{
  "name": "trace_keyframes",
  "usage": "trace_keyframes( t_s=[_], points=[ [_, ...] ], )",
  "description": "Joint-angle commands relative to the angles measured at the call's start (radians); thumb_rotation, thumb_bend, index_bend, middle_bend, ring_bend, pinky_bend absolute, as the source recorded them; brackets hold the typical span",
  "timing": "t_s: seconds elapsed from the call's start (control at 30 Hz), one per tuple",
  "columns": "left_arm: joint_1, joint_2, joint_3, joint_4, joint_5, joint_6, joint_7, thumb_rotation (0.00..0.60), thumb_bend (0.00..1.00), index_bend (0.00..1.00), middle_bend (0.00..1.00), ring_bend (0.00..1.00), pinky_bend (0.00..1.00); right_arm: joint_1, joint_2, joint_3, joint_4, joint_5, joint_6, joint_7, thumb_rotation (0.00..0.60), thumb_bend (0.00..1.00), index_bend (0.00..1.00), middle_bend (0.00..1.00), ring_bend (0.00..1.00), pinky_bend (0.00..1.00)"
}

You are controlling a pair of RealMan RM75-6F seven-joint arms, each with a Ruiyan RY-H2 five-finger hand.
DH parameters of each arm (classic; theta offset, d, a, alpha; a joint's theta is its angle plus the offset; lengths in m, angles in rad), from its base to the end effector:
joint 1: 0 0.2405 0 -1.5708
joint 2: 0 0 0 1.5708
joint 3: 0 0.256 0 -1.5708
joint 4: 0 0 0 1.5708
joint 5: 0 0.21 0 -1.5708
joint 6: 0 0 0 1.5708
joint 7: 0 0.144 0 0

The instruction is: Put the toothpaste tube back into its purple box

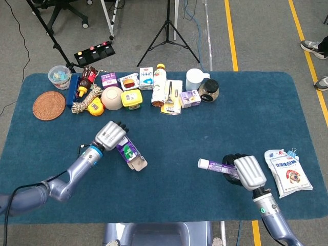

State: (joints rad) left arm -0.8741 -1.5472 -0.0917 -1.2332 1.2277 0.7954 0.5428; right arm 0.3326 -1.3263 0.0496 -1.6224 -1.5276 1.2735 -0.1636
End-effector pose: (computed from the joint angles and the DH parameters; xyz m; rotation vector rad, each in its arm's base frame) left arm -0.1616 0.3836 -0.0219 -2.1176 -0.4017 -0.5750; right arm -0.2354 -0.2399 0.0630 1.7101 -0.8969 1.0131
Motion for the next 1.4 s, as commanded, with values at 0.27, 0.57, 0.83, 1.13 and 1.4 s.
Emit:
trace_keyframes(
  t_s=[0.27,0.57,0.83,1.13,1.4],
  points=[
    [-0.014,0.227,-0.038,-0.303,-0.333,-0.037,0.152,0.600,0.29,0.53,0.45,0.37,0.58,0.051,0.034,0.012,-0.087,-0.006,-0.061,-0.153,0.600,0.67,0.57,0.59,0.54,0.58],
    [-0.141,0.210,-0.032,-0.392,-0.599,0.028,0.303,0.600,0.29,0.54,0.46,0.37,0.58,0.131,0.065,0.079,-0.268,0.136,-0.162,-0.386,0.600,0.68,0.58,0.60,0.54,0.59],
    [-0.222,0.152,-0.023,-0.422,-0.730,0.088,0.364,0.600,0.29,0.54,0.46,0.37,0.58,0.209,0.047,0.120,-0.379,0.330,-0.217,-0.565,0.600,0.69,0.58,0.61,0.55,0.60],
    [-0.284,0.089,-0.016,-0.412,-0.812,0.146,0.405,0.600,0.29,0.54,0.46,0.37,0.58,0.274,0.028,0.147,-0.422,0.463,-0.191,-0.656,0.600,0.71,0.59,0.61,0.55,0.60],
    [-0.304,0.039,-0.025,-0.386,-0.847,0.146,0.371,0.600,0.29,0.54,0.46,0.37,0.58,0.314,0.027,0.147,-0.433,0.538,-0.161,-0.690,0.600,0.71,0.59,0.62,0.55,0.60]
  ],
)
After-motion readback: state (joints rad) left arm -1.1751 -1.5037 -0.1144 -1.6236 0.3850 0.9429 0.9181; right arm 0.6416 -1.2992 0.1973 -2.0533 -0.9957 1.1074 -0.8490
